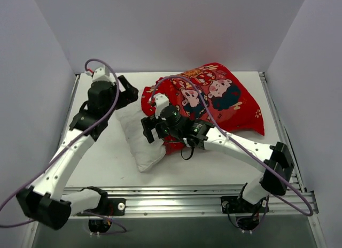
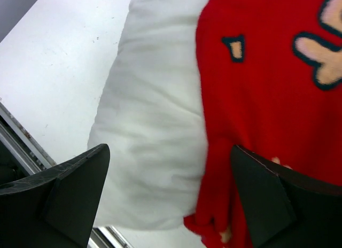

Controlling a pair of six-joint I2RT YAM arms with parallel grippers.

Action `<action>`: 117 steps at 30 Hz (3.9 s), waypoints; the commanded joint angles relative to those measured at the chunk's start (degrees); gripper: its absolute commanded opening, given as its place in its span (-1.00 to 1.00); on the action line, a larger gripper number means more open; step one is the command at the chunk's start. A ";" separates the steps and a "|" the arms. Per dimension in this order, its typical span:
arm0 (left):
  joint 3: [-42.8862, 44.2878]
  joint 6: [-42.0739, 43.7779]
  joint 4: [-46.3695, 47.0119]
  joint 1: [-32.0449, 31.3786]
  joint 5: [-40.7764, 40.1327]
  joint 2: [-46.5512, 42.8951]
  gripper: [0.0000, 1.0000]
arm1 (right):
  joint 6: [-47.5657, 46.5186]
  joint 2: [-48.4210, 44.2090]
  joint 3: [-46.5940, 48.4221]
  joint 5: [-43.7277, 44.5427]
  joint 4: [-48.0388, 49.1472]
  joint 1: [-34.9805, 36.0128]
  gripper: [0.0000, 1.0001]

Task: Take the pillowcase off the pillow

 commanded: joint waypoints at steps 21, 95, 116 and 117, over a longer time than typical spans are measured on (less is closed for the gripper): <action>-23.86 -7.56 -3.31 -5.78 16.94 -12.53 0.88 | 1.89 -14.09 -12.04 16.59 0.53 -9.64 0.98; -5.20 -1.13 1.08 -0.77 18.08 18.69 0.19 | -7.15 -6.03 6.91 1.29 -3.15 -24.06 0.64; -17.45 2.27 -1.80 -2.18 2.45 0.84 -0.95 | -11.47 32.94 39.01 15.44 -26.18 -23.24 -0.64; -16.84 2.54 -4.34 -2.17 1.13 0.05 -0.95 | -11.03 32.50 38.83 16.76 -26.27 -24.31 -0.88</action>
